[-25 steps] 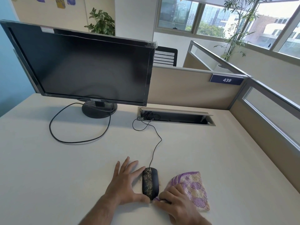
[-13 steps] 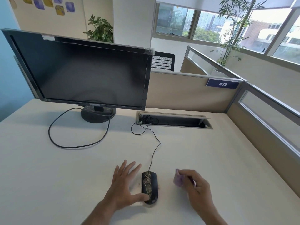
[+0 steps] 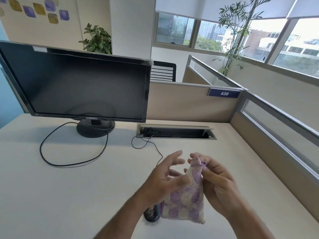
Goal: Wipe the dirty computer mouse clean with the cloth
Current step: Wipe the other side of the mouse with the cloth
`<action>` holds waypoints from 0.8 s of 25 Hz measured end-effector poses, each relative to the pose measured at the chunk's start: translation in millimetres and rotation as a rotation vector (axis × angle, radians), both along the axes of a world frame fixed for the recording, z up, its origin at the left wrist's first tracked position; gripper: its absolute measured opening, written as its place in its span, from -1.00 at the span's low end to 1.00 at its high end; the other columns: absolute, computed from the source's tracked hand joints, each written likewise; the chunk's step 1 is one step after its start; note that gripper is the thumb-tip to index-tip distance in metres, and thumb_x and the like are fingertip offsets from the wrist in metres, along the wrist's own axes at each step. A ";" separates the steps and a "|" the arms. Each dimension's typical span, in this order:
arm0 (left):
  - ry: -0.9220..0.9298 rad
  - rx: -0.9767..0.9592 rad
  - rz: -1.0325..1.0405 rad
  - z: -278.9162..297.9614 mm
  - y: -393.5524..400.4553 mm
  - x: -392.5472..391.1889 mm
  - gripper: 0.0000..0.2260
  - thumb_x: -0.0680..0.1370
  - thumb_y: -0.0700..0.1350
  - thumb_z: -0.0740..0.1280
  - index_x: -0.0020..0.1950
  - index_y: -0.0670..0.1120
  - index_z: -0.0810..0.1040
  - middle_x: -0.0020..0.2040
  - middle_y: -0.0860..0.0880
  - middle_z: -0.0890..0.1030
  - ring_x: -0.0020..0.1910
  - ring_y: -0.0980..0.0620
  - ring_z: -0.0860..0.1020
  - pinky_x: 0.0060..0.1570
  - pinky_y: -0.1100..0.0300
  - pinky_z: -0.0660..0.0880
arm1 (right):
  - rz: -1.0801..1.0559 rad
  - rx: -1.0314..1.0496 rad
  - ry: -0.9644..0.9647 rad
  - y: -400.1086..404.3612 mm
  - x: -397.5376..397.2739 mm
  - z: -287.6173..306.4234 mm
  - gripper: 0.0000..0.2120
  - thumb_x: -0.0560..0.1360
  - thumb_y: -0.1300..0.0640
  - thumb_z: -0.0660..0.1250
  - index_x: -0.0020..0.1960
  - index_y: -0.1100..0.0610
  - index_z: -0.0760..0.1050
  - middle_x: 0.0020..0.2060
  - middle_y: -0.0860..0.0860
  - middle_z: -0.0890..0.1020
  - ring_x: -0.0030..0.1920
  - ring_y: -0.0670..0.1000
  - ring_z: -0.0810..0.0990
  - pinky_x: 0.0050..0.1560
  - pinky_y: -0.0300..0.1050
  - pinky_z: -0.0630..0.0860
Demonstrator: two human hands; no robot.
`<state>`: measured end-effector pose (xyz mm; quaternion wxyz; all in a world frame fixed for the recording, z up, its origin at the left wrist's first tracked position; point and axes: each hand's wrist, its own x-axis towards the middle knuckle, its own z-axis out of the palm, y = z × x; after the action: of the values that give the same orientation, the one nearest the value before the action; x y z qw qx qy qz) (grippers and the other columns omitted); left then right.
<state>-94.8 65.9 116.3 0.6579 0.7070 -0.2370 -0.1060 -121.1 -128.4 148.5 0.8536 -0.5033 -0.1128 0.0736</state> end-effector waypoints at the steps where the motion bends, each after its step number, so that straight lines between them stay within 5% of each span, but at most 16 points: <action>1: 0.057 -0.043 -0.045 2.4 -0.7 0.2 -0.33 0.39 0.33 0.49 0.44 0.16 0.44 0.27 0.07 0.60 0.06 -0.02 0.62 0.13 -0.03 0.61 | -0.008 0.009 0.003 3.4 -0.5 -1.1 -0.86 0.49 0.20 0.46 -0.01 0.25 0.60 -0.02 0.16 0.63 -0.12 0.10 0.62 -0.04 0.04 0.61; 4: 0.112 -0.072 0.002 1.9 -0.9 -4.1 -0.64 0.38 0.19 0.55 0.09 0.07 0.67 -0.14 0.06 0.67 -0.21 0.02 0.57 -0.15 0.02 0.58 | -0.102 0.010 0.036 13.2 -2.4 -9.6 -0.88 0.55 0.29 0.27 -0.03 0.25 0.59 -0.11 0.22 0.67 -0.20 0.11 0.66 -0.20 -0.04 0.65; 6: 0.173 -0.108 0.057 -1.8 1.0 -6.2 -0.63 0.31 0.15 0.61 -0.08 -0.06 0.63 -0.27 0.02 0.61 -0.26 0.02 0.55 -0.21 0.06 0.52 | -0.150 -0.034 0.062 15.4 -3.6 -17.9 -0.86 0.53 0.29 0.26 -0.04 0.25 0.60 -0.12 0.22 0.66 -0.21 0.12 0.66 -0.25 -0.05 0.65; 11: 0.118 -0.120 0.149 -1.2 8.4 -6.8 -0.67 0.31 0.02 0.62 -0.13 -0.05 0.54 -0.29 0.00 0.59 -0.30 0.03 0.53 -0.26 0.18 0.50 | -0.039 -0.107 0.125 11.8 -0.4 -23.4 -0.73 0.46 0.22 0.46 0.09 0.36 0.57 -0.04 0.30 0.63 -0.12 0.22 0.64 -0.14 0.08 0.64; 15: -0.018 -0.053 0.145 10.0 19.2 -5.2 -0.70 0.38 0.02 0.60 0.08 0.06 0.68 -0.10 0.01 0.74 -0.14 0.00 0.69 -0.15 0.13 0.63 | -0.021 -0.205 0.077 12.9 3.9 -21.0 -0.71 0.35 0.27 0.57 0.00 0.40 0.62 -0.10 0.34 0.67 -0.11 0.25 0.66 -0.11 0.04 0.63; 20: -0.226 0.173 0.180 21.5 31.0 -3.6 -0.81 0.47 0.13 0.49 -0.08 0.04 0.74 -0.36 0.14 0.64 -0.39 0.12 0.52 -0.41 0.21 0.42 | -0.185 -0.443 -0.011 22.8 4.4 -9.6 -0.75 0.28 0.15 0.62 -0.09 0.23 0.71 -0.19 0.29 0.72 -0.16 0.26 0.68 -0.07 0.15 0.63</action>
<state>-98.4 96.9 137.8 0.5705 0.7869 -0.2349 0.0134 -116.7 -105.6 138.9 0.7249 -0.6868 -0.0518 0.0156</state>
